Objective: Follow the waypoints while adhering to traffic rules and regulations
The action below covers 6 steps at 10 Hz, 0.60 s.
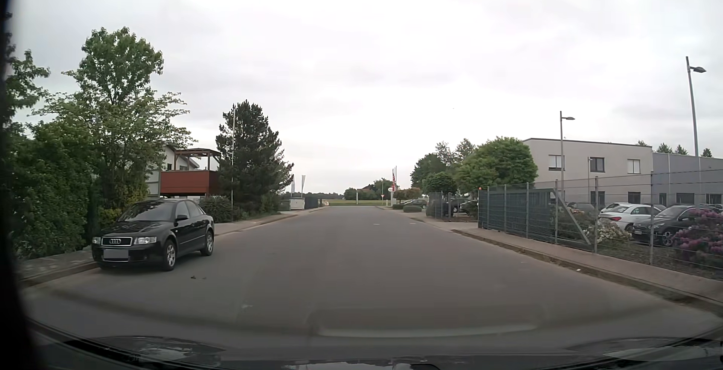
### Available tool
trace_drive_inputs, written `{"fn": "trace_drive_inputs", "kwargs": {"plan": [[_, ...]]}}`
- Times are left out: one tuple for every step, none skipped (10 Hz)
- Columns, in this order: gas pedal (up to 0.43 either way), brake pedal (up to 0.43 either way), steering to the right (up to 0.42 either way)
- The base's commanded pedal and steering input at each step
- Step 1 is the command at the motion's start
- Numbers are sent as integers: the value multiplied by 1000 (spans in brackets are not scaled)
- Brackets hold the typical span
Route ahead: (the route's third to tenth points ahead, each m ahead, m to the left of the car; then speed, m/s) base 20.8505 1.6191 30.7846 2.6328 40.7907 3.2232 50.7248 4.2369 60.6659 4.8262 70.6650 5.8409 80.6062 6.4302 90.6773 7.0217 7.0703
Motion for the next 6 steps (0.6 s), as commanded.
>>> {"fn": "trace_drive_inputs", "kwargs": {"plan": [[138,0,9],[150,0,8],[150,0,6],[157,0,5],[157,0,4],[157,0,4]]}}
